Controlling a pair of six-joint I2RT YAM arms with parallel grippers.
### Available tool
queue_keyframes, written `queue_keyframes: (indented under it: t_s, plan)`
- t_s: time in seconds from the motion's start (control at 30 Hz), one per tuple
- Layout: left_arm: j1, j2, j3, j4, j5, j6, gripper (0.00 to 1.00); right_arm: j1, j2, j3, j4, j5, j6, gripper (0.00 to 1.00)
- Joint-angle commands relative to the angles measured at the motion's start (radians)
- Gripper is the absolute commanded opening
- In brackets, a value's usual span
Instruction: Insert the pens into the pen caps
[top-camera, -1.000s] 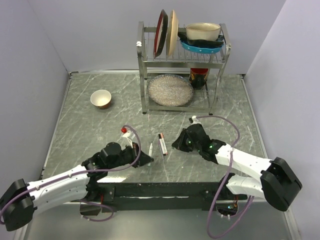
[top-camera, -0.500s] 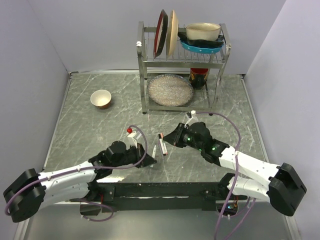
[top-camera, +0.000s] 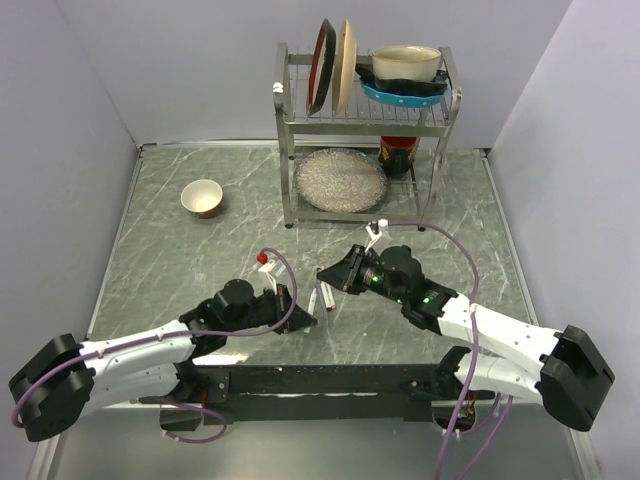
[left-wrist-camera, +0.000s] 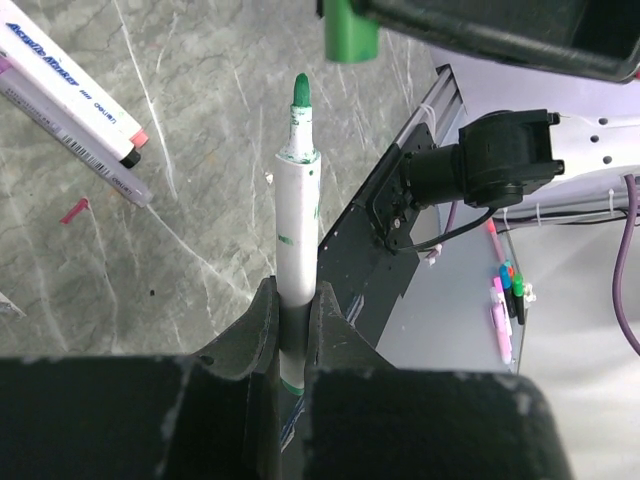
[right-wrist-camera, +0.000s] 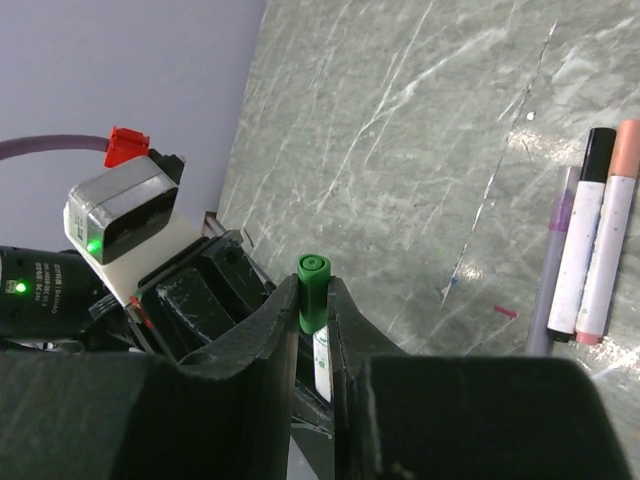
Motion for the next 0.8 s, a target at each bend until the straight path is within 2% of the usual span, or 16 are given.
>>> queue_keyframes:
  t_s: [0.0, 0.77]
  plan:
    - [-0.003, -0.016, 0.042, 0.032, 0.018, 0.008, 0.01, 0.016, 0.018, 0.022, 0.056, -0.004, -0.005, 0.00]
    - [-0.003, -0.053, 0.027, 0.049, 0.027, -0.022, 0.01, 0.030, 0.005, 0.033, 0.022, 0.008, -0.071, 0.00]
